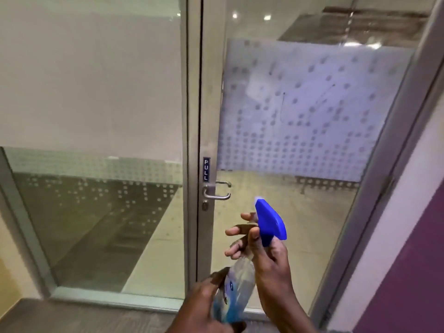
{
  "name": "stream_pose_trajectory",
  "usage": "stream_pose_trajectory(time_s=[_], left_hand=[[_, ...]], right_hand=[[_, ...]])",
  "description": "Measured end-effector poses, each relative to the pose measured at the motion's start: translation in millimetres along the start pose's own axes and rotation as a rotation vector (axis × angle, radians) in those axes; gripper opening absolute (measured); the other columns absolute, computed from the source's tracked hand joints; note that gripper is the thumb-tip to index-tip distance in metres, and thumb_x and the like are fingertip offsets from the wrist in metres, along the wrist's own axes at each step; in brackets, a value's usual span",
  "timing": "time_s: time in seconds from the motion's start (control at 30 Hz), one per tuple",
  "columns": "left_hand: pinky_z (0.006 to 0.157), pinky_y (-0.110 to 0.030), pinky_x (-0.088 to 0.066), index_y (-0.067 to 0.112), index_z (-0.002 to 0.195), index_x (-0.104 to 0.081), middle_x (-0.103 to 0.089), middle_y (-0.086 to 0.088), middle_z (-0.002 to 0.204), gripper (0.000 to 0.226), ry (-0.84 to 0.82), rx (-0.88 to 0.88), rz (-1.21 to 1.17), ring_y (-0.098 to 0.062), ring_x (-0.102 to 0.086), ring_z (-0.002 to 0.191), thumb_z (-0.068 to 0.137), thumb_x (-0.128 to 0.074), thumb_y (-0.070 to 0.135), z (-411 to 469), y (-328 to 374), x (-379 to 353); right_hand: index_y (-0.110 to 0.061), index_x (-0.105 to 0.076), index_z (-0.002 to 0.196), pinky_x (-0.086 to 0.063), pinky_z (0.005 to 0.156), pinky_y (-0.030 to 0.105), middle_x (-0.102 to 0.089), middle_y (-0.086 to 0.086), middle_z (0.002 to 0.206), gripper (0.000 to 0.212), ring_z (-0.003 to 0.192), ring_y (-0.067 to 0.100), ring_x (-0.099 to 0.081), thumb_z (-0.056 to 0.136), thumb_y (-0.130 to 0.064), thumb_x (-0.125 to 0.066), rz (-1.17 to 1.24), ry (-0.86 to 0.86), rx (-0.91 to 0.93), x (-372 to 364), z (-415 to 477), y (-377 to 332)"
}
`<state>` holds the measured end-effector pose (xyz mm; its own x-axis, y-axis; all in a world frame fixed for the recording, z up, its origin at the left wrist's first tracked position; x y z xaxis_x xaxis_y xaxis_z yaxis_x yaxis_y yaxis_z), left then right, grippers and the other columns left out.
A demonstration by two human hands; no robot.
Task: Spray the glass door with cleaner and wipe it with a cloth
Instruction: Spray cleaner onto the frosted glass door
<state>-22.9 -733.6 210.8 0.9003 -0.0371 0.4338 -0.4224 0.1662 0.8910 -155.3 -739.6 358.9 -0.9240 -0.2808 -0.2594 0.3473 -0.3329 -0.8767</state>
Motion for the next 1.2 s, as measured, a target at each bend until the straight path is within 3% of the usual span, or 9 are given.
stream_pose_trajectory(time_s=[0.03, 0.1, 0.23, 0.37, 0.53, 0.77, 0.97, 1.1, 1.2], left_hand=[[0.108, -0.004, -0.049, 0.071, 0.145, -0.057, -0.067, 0.044, 0.139, 0.088, 0.031, -0.096, 0.022, 0.019, -0.059, 0.138, 0.064, -0.083, 0.093, 16.0, 24.7, 0.8], [0.107, -0.006, -0.051, 0.064, 0.153, -0.054, -0.066, 0.041, 0.144, 0.097, -0.005, -0.187, 0.076, 0.018, -0.061, 0.136, 0.066, -0.097, 0.072, 52.5, 59.1, -7.5], [0.099, -0.005, -0.054, 0.051, 0.149, -0.061, -0.066, 0.034, 0.139, 0.089, 0.003, -0.212, 0.058, 0.015, -0.061, 0.131, 0.068, -0.098, 0.052, 124.2, 102.6, -12.6], [0.091, 0.004, -0.047, 0.062, 0.124, -0.063, -0.064, 0.045, 0.127, 0.066, 0.022, -0.249, 0.066, 0.024, -0.059, 0.123, 0.068, -0.098, 0.055, 191.5, 138.4, -8.5], [0.093, 0.002, -0.046, 0.036, 0.141, -0.073, -0.078, 0.028, 0.126, 0.076, 0.035, -0.347, 0.051, 0.012, -0.067, 0.121, 0.071, -0.098, 0.053, 257.6, 179.5, 15.4], [0.089, 0.001, -0.049, 0.036, 0.156, -0.062, -0.077, 0.016, 0.136, 0.083, -0.002, -0.423, 0.008, 0.013, -0.064, 0.119, 0.082, -0.100, 0.039, 328.7, 190.7, 43.7], [0.082, 0.002, -0.049, 0.037, 0.145, -0.065, -0.074, 0.018, 0.126, 0.069, -0.026, -0.444, 0.017, 0.026, -0.061, 0.107, 0.085, -0.098, 0.038, 373.0, 181.8, 59.3], [0.082, 0.003, -0.050, 0.031, 0.155, -0.062, -0.072, 0.007, 0.135, 0.079, -0.060, -0.490, 0.035, 0.031, -0.058, 0.107, 0.085, -0.098, 0.038, 396.6, 178.2, 62.3], [0.087, -0.002, -0.050, 0.032, 0.154, -0.062, -0.074, 0.008, 0.135, 0.079, -0.112, -0.512, 0.033, 0.014, -0.065, 0.115, 0.084, -0.098, 0.040, 406.4, 179.7, 52.9]], right_hand=[[-0.018, -0.067, 0.129, -0.060, 0.071, 0.033, -0.079, 0.021, 0.108, 0.058, 0.074, 0.027, -0.073, 0.090, -0.061, -0.071, -0.013, 0.035, 0.016, 16.2, 16.2, -3.5], [-0.020, -0.068, 0.127, -0.061, 0.069, 0.030, -0.079, 0.020, 0.107, 0.071, 0.074, 0.027, -0.074, 0.082, -0.074, -0.075, -0.054, 0.091, 0.036, 47.2, 54.8, -19.3], [-0.017, -0.067, 0.127, -0.061, 0.068, 0.030, -0.080, 0.017, 0.104, 0.055, 0.075, 0.027, -0.075, 0.092, -0.059, -0.066, -0.060, 0.150, 0.108, 84.9, 120.7, -50.5], [-0.015, -0.067, 0.126, -0.062, 0.064, 0.029, -0.082, 0.013, 0.098, 0.065, 0.070, 0.024, -0.074, 0.088, -0.068, -0.068, -0.081, 0.212, 0.173, 101.7, 186.2, -85.5], [-0.005, -0.061, 0.132, -0.059, 0.058, 0.027, -0.078, 0.010, 0.091, 0.078, 0.062, 0.021, -0.071, 0.085, -0.068, -0.064, -0.087, 0.265, 0.261, 109.9, 252.8, -116.1], [0.000, -0.062, 0.128, -0.060, 0.057, 0.028, -0.075, 0.012, 0.087, 0.083, 0.060, 0.020, -0.070, 0.082, -0.068, -0.065, -0.108, 0.316, 0.307, 104.9, 319.5, -124.7], [-0.007, -0.064, 0.109, -0.056, 0.058, 0.031, -0.064, -0.002, 0.069, 0.062, 0.057, 0.019, -0.065, 0.084, -0.063, -0.072, -0.107, 0.341, 0.305, 98.8, 359.7, -108.4], [-0.001, -0.065, 0.115, -0.059, 0.062, 0.029, -0.070, -0.001, 0.075, 0.095, 0.064, 0.020, -0.070, 0.070, -0.085, -0.074, -0.128, 0.406, 0.364, 108.7, 368.7, -102.3], [-0.007, -0.067, 0.116, -0.059, 0.062, 0.027, -0.072, 0.000, 0.078, 0.100, 0.066, 0.021, -0.071, 0.063, -0.092, -0.075, -0.155, 0.452, 0.384, 121.3, 368.4, -100.7]])
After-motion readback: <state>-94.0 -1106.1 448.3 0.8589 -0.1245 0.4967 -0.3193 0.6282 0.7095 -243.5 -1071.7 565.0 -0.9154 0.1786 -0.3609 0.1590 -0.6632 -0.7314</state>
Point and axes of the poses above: each hand's wrist, its own z-axis towards the middle knuckle, its own x-axis out of the back of the hand, y = z × x, the point moved 10 cm from there along z, towards the middle knuckle
